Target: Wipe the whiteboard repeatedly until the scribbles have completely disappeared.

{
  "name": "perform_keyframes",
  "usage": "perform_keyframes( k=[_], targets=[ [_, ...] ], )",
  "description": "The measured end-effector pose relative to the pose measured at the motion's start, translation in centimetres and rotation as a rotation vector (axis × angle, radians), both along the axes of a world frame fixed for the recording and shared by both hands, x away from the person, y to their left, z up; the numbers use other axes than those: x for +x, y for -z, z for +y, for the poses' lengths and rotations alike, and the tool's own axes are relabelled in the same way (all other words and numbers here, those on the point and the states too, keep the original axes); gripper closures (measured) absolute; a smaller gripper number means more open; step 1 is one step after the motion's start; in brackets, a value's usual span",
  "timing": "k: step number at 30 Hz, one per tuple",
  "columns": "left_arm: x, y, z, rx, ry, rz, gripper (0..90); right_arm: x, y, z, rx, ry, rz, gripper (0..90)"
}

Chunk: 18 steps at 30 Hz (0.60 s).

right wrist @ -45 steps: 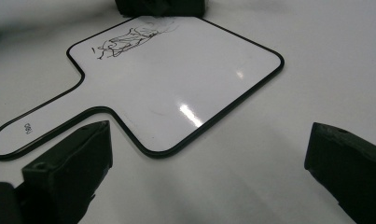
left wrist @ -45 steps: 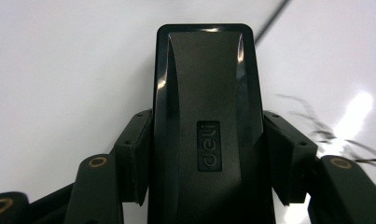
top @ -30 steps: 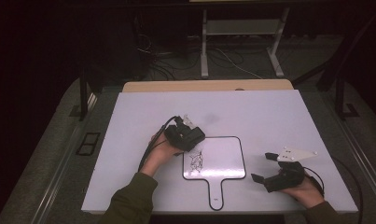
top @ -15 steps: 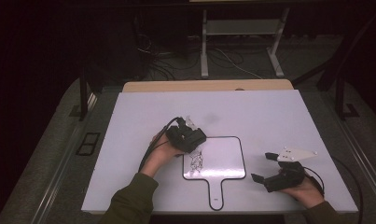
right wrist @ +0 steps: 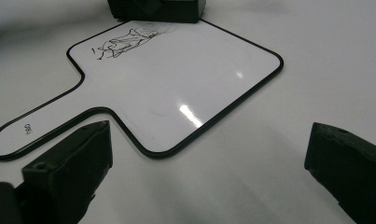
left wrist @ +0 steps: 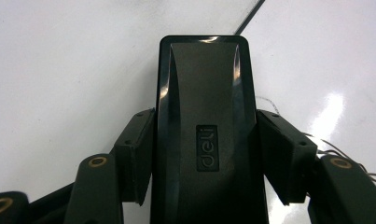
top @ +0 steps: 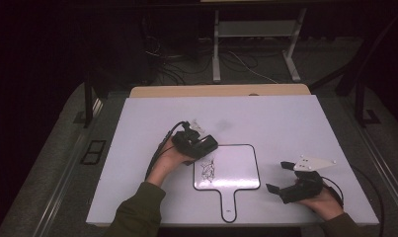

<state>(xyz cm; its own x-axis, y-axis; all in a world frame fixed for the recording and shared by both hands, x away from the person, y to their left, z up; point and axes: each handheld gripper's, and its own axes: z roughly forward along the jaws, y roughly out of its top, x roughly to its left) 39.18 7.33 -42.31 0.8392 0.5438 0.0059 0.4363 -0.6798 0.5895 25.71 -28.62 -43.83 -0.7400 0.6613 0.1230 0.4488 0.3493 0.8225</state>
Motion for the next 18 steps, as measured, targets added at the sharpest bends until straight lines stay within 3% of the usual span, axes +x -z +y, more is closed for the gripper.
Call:
perform_keyframes(
  k=[4, 8, 12, 14, 18],
  targets=[
    [0.0, -0.1, -0.1, 0.055, -0.023, -0.073, 39.9, 0.0, 0.0, 0.0, 0.0, 0.0, -0.002, 0.0],
    [-0.3, -0.2, -0.3, 0.07, -0.019, -0.069, 40.0, 0.0, 0.0, 0.0, -0.001, -0.001, -0.001, 0.0],
    [-1.2, -0.3, -1.2, 0.071, 0.044, -0.033, 40.0, 0.0, 0.0, 0.0, -0.001, 0.001, 0.0, 0.0],
    [-1.4, -0.3, -1.5, 0.076, 0.051, -0.05, 40.0, 0.0, 0.0, 0.0, -0.002, 0.001, -0.001, 0.0],
    [-0.3, -0.2, -0.7, 0.066, -0.011, -0.062, 40.1, 0.0, 0.0, 0.0, 0.0, 0.002, -0.003, 0.0]
  ],
)
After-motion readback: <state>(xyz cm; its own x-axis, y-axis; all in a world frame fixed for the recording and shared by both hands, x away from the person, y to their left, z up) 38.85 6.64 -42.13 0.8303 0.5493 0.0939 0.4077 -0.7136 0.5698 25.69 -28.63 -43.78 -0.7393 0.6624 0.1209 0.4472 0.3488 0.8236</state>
